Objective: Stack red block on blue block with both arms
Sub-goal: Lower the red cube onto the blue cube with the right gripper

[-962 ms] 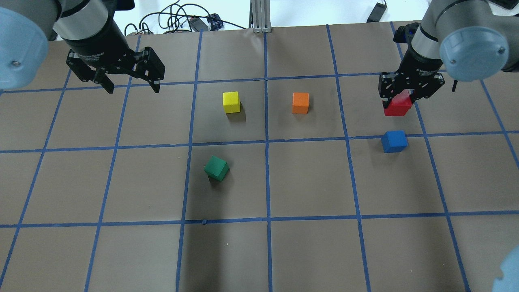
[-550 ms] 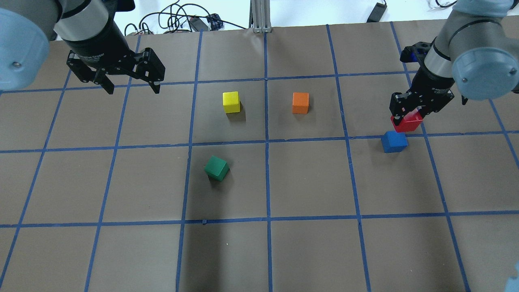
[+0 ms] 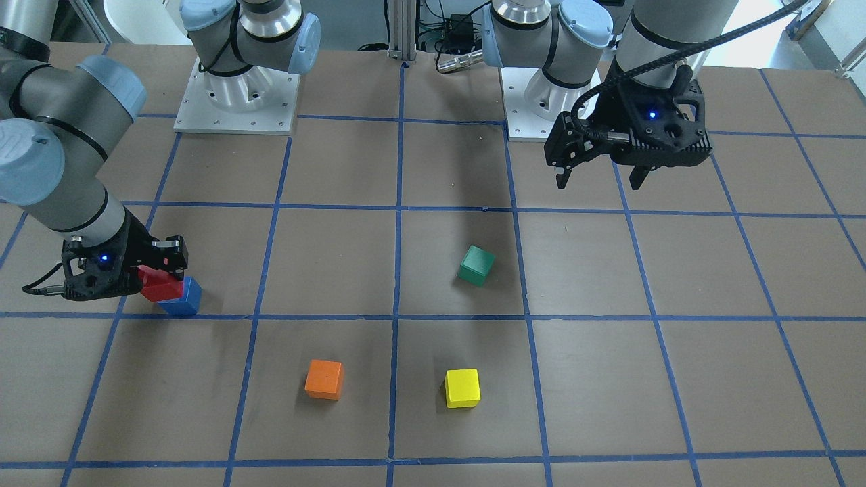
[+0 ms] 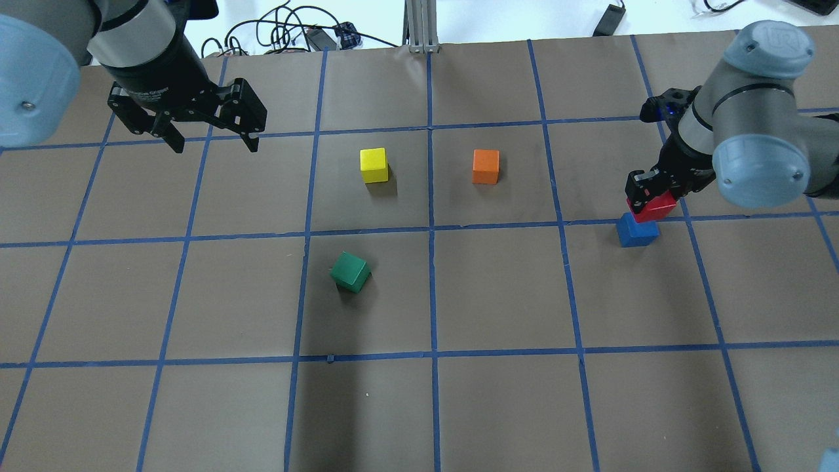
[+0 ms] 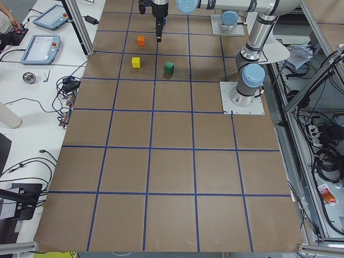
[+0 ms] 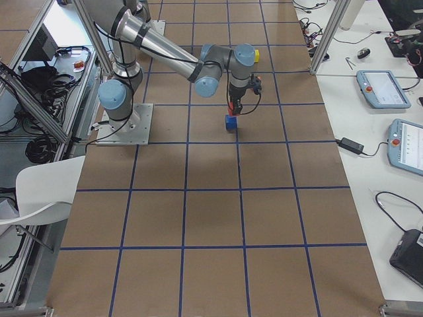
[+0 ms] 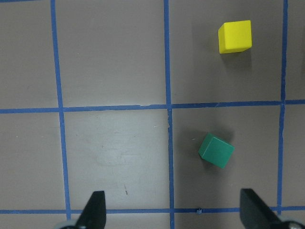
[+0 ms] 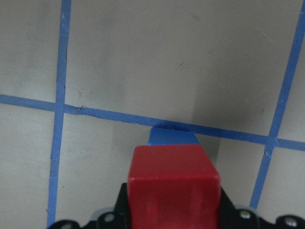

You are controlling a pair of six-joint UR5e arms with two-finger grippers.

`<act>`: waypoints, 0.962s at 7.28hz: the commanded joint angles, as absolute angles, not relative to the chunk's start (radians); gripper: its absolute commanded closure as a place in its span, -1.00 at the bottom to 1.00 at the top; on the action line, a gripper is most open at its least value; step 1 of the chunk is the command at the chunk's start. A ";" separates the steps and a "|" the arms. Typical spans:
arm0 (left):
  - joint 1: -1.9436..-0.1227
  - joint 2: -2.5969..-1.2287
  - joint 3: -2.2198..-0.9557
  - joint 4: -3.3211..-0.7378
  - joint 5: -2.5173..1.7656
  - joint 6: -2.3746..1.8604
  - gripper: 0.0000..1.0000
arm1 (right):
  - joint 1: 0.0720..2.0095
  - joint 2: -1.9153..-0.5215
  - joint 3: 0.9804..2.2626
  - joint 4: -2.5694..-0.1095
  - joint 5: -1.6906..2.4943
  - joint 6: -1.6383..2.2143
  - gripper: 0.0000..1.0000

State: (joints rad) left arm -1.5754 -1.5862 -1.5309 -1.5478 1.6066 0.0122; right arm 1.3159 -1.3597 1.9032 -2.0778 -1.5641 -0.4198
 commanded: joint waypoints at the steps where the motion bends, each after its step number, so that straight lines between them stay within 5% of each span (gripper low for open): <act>1: -1.575 -1.586 -1.531 -1.548 1.608 0.012 -1.00 | 1.315 -1.355 1.914 -2.100 -1.566 -0.413 1.00; 7: -1.575 -1.586 -1.529 -1.548 1.606 0.014 -1.00 | 1.315 -1.321 1.916 -2.117 -1.606 -0.334 1.00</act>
State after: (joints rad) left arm -1.5754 -1.5861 -1.5305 -1.5478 1.6072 0.0136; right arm 1.3146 -1.3232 1.9149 -2.1155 -1.5832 -0.3316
